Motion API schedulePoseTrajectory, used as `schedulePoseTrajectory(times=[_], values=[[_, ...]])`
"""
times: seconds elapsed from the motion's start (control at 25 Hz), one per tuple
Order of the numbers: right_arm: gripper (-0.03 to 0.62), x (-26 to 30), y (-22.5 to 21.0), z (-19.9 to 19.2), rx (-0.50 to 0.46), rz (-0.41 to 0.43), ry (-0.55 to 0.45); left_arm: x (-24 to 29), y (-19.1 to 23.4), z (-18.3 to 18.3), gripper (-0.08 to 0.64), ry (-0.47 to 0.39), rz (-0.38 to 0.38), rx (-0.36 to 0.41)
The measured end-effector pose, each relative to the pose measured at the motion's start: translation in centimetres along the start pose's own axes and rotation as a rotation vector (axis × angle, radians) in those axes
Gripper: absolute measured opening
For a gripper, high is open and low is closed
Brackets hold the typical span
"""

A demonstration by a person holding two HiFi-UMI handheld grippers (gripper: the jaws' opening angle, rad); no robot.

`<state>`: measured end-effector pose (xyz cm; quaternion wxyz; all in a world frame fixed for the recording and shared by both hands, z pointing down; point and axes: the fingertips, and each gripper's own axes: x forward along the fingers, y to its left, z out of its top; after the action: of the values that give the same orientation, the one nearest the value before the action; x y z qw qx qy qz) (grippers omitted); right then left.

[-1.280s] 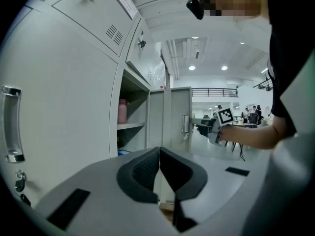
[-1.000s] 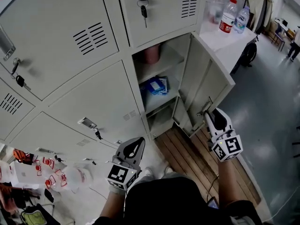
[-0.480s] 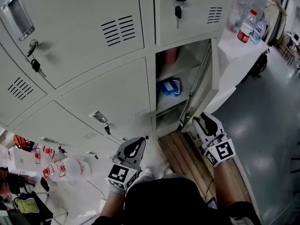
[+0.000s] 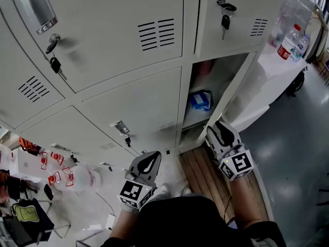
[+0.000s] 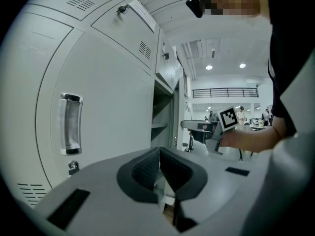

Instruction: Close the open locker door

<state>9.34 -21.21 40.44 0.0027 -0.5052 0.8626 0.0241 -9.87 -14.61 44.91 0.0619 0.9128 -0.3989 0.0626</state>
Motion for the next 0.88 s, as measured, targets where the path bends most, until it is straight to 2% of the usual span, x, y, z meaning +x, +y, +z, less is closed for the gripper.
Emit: schedulePoseTrajectory(times=[0.52, 0.88], values=[[0.167, 7.3, 0.3, -0.8, 0.045, 0.03, -0.014, -0.1, 2.9, -0.3, 0.023, 0.008, 0.091, -0.016], [0.163, 10.3, 0.0, -0.9, 0.07, 0.069, -0.032, -0.1, 4.2, -0.3, 0.023, 0.011, 0.134, -0.017]])
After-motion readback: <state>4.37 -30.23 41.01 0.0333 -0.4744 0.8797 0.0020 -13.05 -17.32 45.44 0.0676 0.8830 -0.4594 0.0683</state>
